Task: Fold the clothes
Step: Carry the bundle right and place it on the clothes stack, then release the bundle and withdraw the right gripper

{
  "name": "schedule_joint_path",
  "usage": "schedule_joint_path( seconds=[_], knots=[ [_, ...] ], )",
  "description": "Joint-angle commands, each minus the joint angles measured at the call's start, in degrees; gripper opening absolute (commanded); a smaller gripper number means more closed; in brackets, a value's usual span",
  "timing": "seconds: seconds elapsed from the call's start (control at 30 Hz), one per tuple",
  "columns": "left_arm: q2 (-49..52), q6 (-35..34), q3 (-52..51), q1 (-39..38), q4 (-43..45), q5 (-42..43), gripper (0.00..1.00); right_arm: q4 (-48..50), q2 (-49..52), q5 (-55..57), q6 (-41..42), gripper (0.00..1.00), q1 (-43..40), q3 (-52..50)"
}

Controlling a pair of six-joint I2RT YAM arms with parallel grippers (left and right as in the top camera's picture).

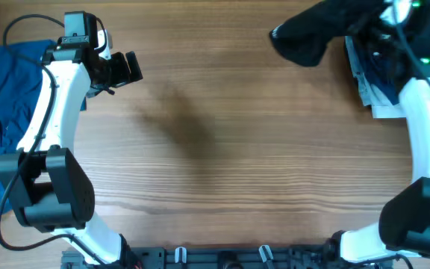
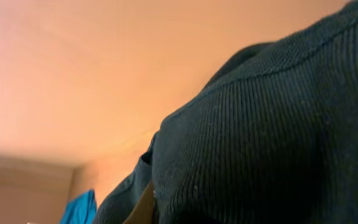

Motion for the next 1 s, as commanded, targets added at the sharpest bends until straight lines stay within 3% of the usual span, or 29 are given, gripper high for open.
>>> schedule_joint_path(
  seconds=[0.0,0.17,0.27,0.43,0.57,0.73,0.97],
  knots=[
    [0.72,0.72,-0.48,0.48,0.33,-0.35,1.0,2.38,-1.75,-5.42,-4.46,0.04,-9.18,3.37],
    [0.72,0.7,-0.48,0.48,0.7,-0.33,1.0,9.49,-1.57,-4.07,-9.25,0.04,-18.32,3.34],
    [0.72,0.68,-0.48,0.46,1.27,-0.33,1.0,12.66,0.61,-0.07,-8.5,0.04,-18.95,3.34],
    [0.72,0.7,-0.48,0.48,1.9,-0.35,1.0,28.79,9.38,2.86,-5.64,0.04,-19.02,3.3],
    [0.72,0.7,-0.48,0.48,2.1,-0.33,1.0,35.32,14.49,3.93,-4.66,0.04,-19.02,3.3],
    [0.72,0.68,-0.48,0.46,2.16,-0.33,1.0,25.55,16.87,3.89,-4.22,0.04,-21.4,3.28],
    [0.72,0.68,-0.48,0.46,3.19,-0.33,1.0,1.07,16.59,4.52,-1.22,0.04,-28.61,3.28]
  ],
)
